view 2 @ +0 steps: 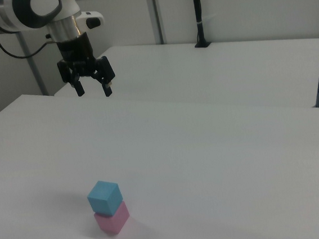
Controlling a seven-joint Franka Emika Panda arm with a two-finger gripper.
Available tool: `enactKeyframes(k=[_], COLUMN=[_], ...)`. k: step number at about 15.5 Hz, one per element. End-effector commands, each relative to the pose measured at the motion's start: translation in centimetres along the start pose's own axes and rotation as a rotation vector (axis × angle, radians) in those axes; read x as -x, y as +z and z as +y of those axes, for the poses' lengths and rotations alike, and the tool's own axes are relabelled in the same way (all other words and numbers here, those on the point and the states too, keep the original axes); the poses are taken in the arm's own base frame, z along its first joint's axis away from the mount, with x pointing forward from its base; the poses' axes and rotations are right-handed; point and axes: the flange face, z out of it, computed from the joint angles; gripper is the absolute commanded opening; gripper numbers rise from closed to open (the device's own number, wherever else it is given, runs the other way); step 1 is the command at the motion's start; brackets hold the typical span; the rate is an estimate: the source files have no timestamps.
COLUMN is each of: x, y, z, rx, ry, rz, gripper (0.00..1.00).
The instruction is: Put blue cube on pink cube
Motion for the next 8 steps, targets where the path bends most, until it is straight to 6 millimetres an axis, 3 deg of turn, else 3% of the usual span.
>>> enactKeyframes(k=[1,8], x=[-0.07,0.19], y=[-0.24,-0.51], z=[-0.30,0.36], rx=[-0.017,-0.041], ry=[0.015,0.027], rz=[0.005,0.005], gripper=[1.00,1.00])
